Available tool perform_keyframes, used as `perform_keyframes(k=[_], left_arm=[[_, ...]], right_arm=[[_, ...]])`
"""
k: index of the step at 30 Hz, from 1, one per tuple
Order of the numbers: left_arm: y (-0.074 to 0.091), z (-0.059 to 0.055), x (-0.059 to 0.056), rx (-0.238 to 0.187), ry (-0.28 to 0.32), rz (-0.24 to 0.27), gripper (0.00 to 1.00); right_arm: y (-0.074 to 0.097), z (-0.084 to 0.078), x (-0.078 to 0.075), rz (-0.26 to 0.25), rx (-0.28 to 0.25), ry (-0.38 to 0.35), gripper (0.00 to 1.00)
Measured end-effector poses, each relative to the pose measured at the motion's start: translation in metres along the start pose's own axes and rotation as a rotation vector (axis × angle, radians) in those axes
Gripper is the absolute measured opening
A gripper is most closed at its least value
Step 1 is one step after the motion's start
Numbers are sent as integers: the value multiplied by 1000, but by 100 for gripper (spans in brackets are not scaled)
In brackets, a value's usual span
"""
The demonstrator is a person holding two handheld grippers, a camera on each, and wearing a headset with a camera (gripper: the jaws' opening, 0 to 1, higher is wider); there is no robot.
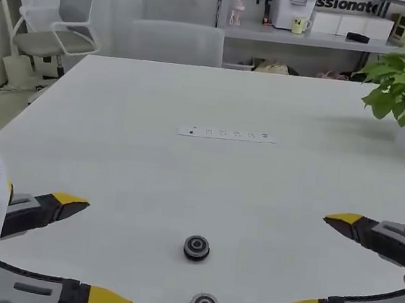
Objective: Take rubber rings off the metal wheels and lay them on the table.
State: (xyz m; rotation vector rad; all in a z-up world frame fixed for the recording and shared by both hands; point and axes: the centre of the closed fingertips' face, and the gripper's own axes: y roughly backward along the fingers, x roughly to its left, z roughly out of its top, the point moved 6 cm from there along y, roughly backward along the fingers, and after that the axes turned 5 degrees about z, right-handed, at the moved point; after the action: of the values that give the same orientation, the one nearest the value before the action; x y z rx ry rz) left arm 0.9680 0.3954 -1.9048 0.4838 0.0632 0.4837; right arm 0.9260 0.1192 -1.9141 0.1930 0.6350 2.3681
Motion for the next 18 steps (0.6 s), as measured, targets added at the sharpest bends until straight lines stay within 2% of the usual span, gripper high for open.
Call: perform_keyframes(k=[18], left_arm=[[-8,5,2,0,-28,-14,87]], right_arm=[[-6,0,-2,25,24,21,92]])
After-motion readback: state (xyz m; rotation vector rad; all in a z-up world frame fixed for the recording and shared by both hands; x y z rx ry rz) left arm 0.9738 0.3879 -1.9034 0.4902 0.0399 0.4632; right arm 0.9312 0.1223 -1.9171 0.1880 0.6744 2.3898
